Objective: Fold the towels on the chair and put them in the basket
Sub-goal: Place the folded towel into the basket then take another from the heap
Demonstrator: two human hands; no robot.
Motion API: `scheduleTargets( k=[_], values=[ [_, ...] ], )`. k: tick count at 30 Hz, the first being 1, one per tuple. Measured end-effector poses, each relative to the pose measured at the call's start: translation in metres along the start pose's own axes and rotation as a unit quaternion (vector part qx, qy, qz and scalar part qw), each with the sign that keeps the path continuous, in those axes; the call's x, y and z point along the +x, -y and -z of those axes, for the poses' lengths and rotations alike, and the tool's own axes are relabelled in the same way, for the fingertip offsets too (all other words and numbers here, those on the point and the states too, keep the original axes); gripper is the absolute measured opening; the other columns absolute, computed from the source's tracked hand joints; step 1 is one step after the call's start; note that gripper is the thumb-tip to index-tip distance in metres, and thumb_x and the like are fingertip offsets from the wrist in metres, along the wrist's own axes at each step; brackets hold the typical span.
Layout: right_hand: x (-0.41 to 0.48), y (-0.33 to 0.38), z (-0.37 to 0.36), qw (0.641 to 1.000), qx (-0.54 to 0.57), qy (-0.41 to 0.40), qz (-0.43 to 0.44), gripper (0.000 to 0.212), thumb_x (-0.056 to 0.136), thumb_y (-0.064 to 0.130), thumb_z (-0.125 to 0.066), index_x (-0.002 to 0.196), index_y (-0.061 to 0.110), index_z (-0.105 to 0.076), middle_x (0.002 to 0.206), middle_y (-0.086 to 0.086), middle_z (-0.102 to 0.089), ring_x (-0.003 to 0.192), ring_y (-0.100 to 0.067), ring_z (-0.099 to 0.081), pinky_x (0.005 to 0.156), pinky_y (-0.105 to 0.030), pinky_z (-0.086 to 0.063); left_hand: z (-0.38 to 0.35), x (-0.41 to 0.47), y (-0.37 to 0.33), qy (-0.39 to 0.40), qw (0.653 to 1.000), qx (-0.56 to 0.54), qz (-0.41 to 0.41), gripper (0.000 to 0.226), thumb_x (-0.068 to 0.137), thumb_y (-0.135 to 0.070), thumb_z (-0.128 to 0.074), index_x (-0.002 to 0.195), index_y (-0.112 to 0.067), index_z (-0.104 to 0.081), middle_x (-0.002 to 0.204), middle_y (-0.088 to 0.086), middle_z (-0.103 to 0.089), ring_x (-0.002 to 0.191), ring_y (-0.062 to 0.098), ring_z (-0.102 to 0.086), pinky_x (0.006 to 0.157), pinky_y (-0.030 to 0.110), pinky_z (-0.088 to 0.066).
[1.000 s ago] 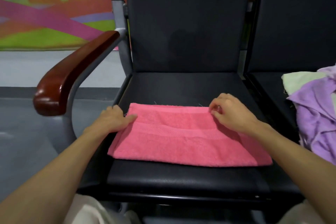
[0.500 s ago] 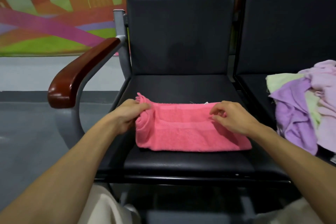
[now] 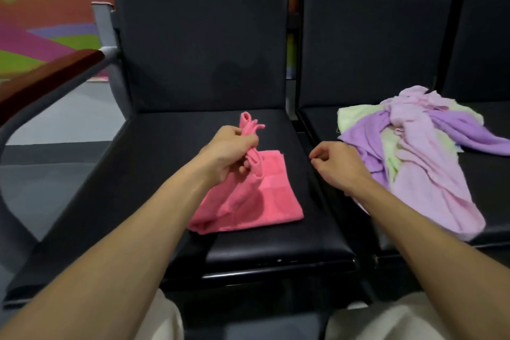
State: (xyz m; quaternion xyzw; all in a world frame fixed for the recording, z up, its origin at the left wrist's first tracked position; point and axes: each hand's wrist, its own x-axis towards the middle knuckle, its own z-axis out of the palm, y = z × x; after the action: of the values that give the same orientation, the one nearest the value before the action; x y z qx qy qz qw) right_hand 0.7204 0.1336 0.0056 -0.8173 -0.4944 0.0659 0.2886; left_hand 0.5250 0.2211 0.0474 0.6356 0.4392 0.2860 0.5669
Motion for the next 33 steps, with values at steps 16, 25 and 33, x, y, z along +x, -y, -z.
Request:
scheduleTargets(
  k=[16,25,33],
  values=[
    [-0.029,0.042,-0.004,0.952,0.011,0.177,0.249,0.010,0.087,0.022,-0.067,0.089,0.020,-0.076,0.079,0.011,-0.067,0.068,-0.003,-0.055,0.066,-0.011,-0.039,0.008,0.032,0.055,-0.006,0.893,0.407,-0.191,0.027,0.089,-0.001,-0.043,0.092,-0.021,-0.061,0.099,0.000,-0.058,0.097,0.017,-0.055,0.087,0.031,-0.044],
    [-0.030,0.069,-0.022,0.928,-0.184,0.258,0.195,0.038,0.098,0.054,-0.036,0.106,0.028,-0.063,0.100,0.008,-0.052,0.110,-0.017,-0.052,0.094,-0.042,-0.030,0.085,0.012,0.077,0.052,0.820,0.537,-0.193,0.016,0.087,-0.034,-0.057,0.101,-0.031,-0.064,0.107,-0.010,-0.055,0.105,0.013,-0.051,0.097,0.031,-0.037],
    [-0.028,0.091,-0.055,0.924,-0.181,0.276,0.193,0.055,0.095,0.044,-0.051,0.147,0.035,-0.034,0.157,0.008,-0.026,0.145,-0.011,-0.016,0.117,-0.054,-0.003,0.122,-0.042,0.077,0.158,0.835,0.501,-0.166,0.071,0.065,-0.079,-0.035,0.105,-0.029,-0.065,0.099,-0.011,-0.052,0.097,0.005,-0.048,0.090,0.020,-0.038]
  ],
)
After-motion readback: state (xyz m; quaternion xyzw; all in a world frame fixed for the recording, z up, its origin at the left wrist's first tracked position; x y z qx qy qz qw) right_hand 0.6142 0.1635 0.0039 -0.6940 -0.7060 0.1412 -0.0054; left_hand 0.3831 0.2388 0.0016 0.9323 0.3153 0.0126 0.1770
